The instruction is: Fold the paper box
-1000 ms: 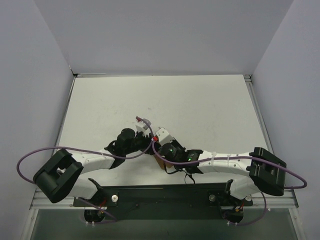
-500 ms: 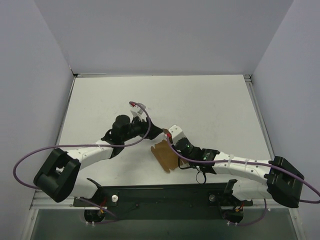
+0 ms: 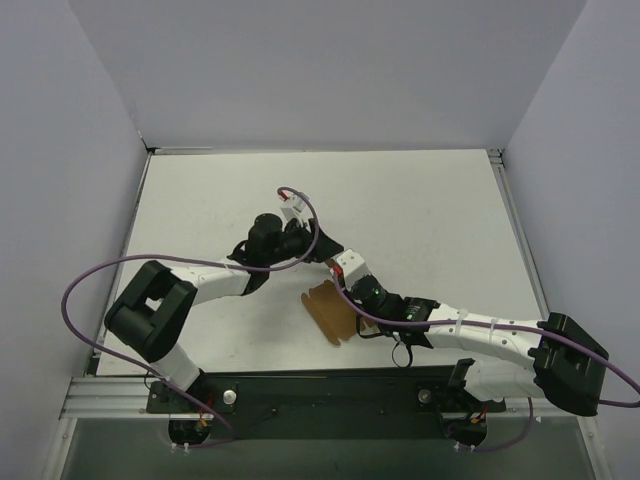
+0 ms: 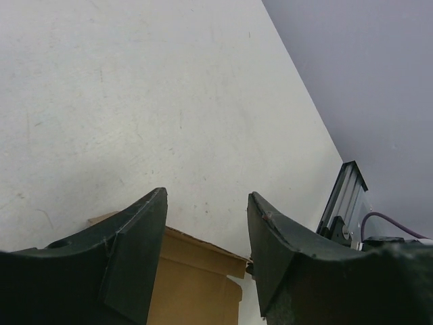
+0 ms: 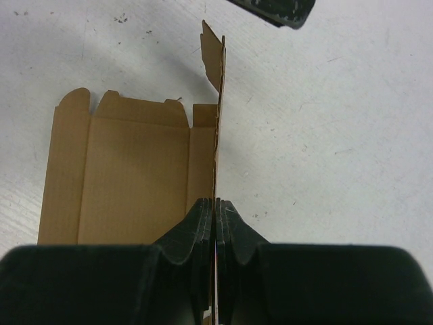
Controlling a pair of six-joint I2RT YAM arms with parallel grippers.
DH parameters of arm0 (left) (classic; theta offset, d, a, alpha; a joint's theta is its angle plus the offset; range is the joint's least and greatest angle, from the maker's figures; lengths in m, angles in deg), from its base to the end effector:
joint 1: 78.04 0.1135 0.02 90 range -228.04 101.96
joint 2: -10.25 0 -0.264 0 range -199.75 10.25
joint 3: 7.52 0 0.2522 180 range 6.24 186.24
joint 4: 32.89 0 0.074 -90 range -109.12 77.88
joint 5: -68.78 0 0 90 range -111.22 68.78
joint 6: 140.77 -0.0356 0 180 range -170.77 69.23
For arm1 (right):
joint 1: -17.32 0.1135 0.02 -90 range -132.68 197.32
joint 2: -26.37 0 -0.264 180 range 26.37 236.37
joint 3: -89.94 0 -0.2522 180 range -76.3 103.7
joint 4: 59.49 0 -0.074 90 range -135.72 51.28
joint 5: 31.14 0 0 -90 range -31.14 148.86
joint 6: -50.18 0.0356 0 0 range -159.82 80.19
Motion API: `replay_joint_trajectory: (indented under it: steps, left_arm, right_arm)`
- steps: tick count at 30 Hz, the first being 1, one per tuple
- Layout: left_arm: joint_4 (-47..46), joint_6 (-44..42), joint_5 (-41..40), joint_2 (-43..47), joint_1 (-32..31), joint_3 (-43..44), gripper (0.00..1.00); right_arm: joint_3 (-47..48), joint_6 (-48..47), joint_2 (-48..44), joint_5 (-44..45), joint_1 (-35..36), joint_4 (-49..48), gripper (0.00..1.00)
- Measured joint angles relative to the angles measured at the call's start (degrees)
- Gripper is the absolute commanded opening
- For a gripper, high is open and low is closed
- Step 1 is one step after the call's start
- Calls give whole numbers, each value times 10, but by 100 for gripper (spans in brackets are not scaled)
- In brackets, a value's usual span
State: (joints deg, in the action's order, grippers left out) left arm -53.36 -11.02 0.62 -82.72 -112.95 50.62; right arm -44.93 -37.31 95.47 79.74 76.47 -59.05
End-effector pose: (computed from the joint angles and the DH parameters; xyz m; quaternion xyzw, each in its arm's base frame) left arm 0.2748 -0.2080 0.2066 0.0833 0.7799 -0.4841 0.3880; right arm 0.1411 0.2115 0.2133 -0.3058 0.7743 0.1422 0.5355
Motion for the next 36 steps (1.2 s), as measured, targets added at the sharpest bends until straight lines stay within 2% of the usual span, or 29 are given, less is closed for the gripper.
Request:
replay_joint_trajectory:
  steps: [16,27,36]
  left_arm:
    - [-26,42,34,-21,-33,-6,56]
    - [-7,51,-17,34,-50,-50,55]
    - [19,43,-39,37,-54,-58,56]
  right_arm:
    - [0,1,1,3,-4,1,0]
    - [0,3,2,3,-7,1,0]
    - [0,3,2,5,-7,1,0]
